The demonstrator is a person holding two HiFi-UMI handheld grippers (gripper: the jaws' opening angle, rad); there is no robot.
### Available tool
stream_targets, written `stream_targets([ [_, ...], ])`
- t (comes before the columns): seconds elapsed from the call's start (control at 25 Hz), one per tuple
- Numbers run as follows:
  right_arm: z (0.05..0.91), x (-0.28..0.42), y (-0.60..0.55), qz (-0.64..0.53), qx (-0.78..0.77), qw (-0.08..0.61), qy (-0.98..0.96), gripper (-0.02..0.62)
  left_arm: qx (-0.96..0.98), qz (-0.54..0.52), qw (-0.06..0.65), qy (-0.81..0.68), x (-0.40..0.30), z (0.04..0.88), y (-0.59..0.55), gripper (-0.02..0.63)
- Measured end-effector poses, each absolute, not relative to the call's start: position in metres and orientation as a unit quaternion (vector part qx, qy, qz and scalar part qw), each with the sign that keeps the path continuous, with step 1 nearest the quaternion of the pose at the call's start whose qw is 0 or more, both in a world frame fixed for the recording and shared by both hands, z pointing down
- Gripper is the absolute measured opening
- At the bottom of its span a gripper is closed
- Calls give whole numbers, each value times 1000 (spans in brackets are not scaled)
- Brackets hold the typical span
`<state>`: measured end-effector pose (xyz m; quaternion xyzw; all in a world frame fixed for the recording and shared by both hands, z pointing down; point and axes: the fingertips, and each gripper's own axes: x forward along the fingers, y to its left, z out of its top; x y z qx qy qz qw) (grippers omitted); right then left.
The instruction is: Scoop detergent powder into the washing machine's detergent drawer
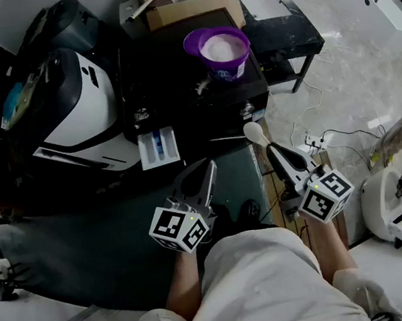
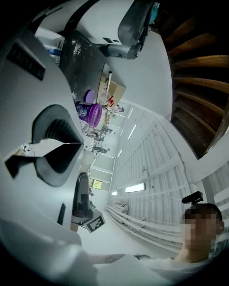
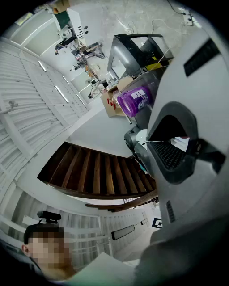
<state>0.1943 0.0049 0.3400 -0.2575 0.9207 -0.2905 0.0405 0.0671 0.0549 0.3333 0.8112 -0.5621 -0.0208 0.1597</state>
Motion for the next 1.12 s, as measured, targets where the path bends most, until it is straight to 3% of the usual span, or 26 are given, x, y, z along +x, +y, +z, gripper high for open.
stream_targets([
  [1.12,340,190,-17,-298,-273,39,914,9,803,11,159,-575,46,332,35,20],
])
